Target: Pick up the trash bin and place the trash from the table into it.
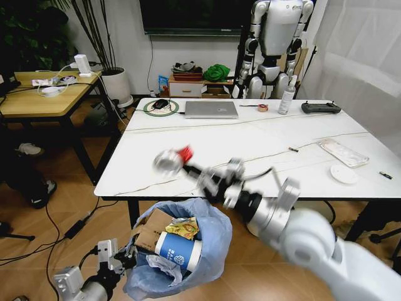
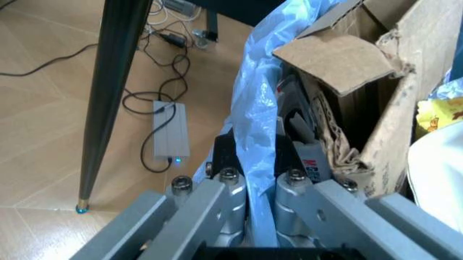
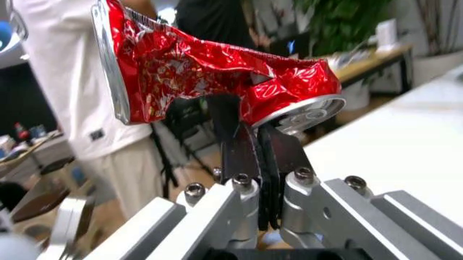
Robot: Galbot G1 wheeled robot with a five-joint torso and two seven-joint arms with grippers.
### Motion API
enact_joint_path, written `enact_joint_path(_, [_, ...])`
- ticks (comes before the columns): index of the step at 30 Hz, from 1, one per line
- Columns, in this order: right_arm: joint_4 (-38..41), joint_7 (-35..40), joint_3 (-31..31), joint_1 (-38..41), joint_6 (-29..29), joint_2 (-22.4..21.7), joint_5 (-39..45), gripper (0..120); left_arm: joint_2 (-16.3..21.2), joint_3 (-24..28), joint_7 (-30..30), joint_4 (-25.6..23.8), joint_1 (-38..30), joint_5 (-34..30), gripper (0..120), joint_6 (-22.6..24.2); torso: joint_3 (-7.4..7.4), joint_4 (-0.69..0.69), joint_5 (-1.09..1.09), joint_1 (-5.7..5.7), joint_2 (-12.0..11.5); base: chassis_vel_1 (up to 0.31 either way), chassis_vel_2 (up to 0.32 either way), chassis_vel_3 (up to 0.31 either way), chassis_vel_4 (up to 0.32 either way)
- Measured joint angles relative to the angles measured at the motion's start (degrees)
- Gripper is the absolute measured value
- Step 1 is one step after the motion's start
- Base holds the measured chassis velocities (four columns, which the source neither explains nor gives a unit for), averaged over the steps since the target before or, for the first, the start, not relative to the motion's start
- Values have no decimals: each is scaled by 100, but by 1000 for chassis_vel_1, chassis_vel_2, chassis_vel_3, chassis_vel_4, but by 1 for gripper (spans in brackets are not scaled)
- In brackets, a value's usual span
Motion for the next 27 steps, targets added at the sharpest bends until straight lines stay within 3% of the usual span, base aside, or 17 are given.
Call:
enact_joint_path(7, [-185,-5,-483,-240,63,53,-419,0,-42,-7,-5,-47,16,2,0,8,1,0,0,0,-1,0,0,0,0])
enact_joint_path(20, [-405,-41,-361,-550,184,-49,-910,0,-83,80,-9,-48,4,22,0,24,0,0,1,0,-1,0,0,0,0])
enact_joint_path(27, [-406,-82,-258,-655,219,-133,-1044,25,-87,133,-18,-48,-8,32,0,33,1,0,0,0,-1,0,0,0,0])
